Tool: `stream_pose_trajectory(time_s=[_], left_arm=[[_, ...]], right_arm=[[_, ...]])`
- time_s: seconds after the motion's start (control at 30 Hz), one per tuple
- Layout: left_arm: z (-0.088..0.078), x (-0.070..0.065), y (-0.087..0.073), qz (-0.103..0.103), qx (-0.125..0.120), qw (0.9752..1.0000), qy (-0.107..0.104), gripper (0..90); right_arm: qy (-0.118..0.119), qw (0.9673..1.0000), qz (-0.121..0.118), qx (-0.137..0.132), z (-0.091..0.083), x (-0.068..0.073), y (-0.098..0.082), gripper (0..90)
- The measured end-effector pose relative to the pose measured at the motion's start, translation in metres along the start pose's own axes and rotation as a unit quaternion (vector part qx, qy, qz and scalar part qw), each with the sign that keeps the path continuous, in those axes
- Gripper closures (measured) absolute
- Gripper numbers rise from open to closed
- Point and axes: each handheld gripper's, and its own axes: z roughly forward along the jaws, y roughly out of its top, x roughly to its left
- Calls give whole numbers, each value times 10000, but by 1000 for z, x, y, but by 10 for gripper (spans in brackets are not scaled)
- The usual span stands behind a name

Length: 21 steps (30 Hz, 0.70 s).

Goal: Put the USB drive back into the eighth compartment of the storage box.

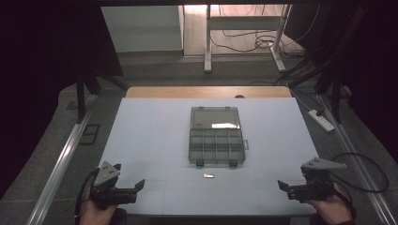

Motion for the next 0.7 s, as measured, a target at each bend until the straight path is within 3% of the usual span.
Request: stream_pose_trajectory(time_s=[0.27, 0.37, 0.7], left_arm=[[0, 0, 0, -19, 4, 10000, 5, 12], [0, 0, 0, -21, 7, 10000, 4, 12], [0, 1, 0, -41, 10, 10000, -4, 12]], right_arm=[[154, 9998, -67, -133, 3, 1, 4, 0], [346, 9992, -117, -191, 5, 2, 9, 0], [649, 9975, -235, -134, 15, 5, 19, 0]])
